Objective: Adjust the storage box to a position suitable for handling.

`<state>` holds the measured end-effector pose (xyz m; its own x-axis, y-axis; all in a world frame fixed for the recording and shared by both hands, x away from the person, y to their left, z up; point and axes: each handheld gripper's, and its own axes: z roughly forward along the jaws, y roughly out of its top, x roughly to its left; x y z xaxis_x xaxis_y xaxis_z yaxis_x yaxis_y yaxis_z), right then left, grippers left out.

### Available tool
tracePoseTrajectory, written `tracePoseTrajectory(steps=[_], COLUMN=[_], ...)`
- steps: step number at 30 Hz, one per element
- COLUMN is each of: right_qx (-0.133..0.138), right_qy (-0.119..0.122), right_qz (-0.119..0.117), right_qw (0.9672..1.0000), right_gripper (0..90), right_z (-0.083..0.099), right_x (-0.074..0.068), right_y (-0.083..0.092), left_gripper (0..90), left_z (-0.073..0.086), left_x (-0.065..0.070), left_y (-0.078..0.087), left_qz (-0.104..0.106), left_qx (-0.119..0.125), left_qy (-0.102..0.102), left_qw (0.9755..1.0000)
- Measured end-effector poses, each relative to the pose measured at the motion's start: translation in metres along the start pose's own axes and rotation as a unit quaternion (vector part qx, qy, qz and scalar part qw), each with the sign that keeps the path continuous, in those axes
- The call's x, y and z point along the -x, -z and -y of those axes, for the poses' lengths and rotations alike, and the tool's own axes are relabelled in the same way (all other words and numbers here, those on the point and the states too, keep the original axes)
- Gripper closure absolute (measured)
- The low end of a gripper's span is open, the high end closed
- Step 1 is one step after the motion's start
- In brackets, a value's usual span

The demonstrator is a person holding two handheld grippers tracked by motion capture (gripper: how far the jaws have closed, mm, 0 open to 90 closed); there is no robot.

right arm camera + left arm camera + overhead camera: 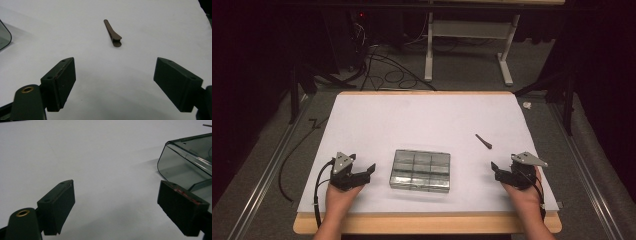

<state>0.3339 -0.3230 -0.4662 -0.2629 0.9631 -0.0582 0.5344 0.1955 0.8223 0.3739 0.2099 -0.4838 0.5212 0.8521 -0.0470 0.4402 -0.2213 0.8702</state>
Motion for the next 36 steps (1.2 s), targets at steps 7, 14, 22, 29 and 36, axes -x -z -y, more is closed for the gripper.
tracePoseTrajectory(steps=[7,14,22,29,36], right_qx=[-0.006,-0.025,-0.032,-0.042,-0.045], right_qy=[-0.001,0.021,0.024,0.049,0.062], right_qz=[-0.007,0.000,0.009,0.011,0.014], right_qw=[1.0000,0.9995,0.9992,0.9979,0.9970], right_gripper=[18.5,16.6,15.1,14.9,14.9], right_z=[0.005,0.010,0.011,0.011,0.011], right_x=[-0.002,-0.009,-0.011,-0.016,-0.019], right_y=[-0.003,-0.006,-0.007,-0.008,-0.009], left_gripper=[15.4,16.8,18.1,21.0,32.6], left_z=[-0.001,0.000,-0.001,-0.001,-0.002], left_x=[0.002,0.002,0.002,0.003,0.012], left_y=[-0.002,-0.002,-0.002,-0.002,-0.005], left_qz=[0.000,-0.001,0.000,-0.003,-0.020], left_qx=[-0.012,-0.008,-0.011,-0.012,-0.025], left_qy=[-0.010,-0.011,-0.011,-0.016,-0.053], left_qw=[0.9999,0.9999,0.9999,0.9998,0.9981])
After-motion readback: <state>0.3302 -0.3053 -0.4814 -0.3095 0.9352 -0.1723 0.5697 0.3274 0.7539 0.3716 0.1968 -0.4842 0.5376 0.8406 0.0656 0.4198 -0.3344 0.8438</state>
